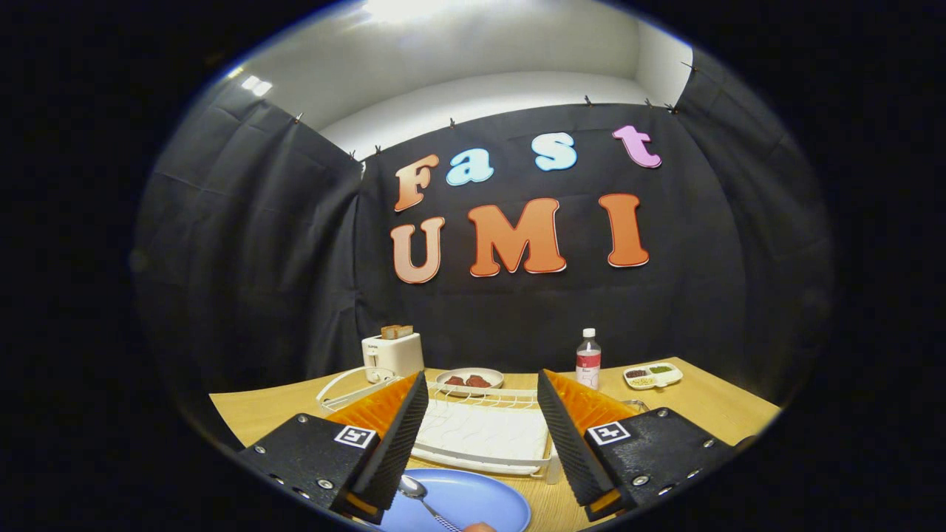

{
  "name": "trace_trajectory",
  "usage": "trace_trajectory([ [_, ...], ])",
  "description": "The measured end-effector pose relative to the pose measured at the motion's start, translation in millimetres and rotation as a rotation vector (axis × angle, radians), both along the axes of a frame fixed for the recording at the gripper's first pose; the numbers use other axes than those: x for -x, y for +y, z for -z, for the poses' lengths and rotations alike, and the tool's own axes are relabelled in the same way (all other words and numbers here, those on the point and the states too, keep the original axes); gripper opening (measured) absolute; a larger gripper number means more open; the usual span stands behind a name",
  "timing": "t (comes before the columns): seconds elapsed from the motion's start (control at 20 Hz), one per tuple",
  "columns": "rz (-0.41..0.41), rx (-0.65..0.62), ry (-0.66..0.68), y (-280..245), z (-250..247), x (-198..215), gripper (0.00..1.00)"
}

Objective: Take the plate from the dish rack, then take the spoon from the basket and place it into the plate.

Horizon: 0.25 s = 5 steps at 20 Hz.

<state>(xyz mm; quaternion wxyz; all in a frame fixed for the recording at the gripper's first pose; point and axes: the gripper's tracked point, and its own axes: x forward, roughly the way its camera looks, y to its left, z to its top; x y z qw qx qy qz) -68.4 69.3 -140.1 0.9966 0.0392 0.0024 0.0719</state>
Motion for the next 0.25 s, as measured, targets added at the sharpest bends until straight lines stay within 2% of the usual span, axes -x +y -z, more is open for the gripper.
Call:
trace_trajectory([
  [0.25,0.041,0.008,-0.052,-7.6,-8.5,-0.9,0.89],
])
